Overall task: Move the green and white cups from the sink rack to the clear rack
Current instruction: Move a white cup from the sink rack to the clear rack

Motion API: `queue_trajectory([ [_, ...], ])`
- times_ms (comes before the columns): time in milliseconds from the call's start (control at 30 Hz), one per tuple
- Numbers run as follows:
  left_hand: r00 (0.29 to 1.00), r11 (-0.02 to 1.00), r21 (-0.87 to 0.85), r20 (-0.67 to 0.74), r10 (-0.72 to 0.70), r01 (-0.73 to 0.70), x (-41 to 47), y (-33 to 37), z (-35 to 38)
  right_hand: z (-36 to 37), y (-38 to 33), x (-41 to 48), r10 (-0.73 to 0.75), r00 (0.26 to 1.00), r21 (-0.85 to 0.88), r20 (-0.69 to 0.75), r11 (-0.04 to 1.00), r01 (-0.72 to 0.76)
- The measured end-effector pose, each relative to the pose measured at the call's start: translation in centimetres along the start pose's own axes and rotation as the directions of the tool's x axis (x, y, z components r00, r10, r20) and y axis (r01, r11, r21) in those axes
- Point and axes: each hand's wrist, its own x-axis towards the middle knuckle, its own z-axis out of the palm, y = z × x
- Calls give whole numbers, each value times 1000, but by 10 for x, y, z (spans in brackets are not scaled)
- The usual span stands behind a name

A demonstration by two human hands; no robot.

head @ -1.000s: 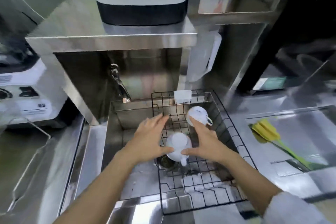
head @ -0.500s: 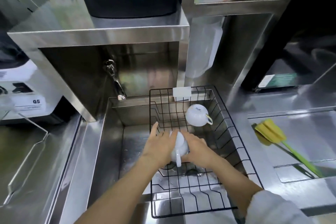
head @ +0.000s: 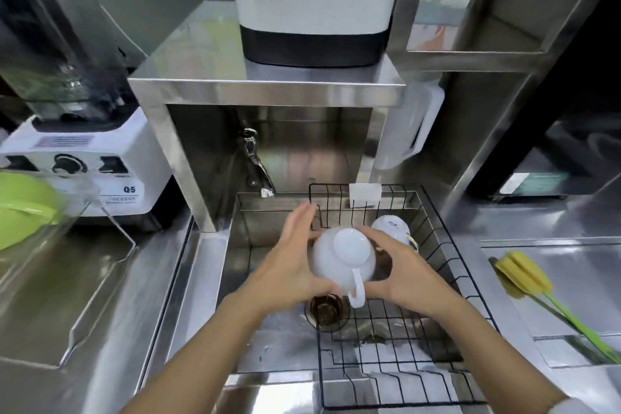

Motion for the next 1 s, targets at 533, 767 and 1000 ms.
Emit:
queue_trajectory([
  [533, 905, 996, 39, -415, 89, -80, -149, -53, -219, 146, -213, 67, -405, 913, -17, -44, 914, 404],
  [767, 840, 995, 82, -542, 2, 50, -224, -92, -292, 227, -284, 96, -509, 855, 18, 101, 860, 510],
  [1000, 802, 969, 44, -571, -174, 242, -271, -153, -332, 300, -326, 119, -489, 838, -30, 241, 860, 510],
])
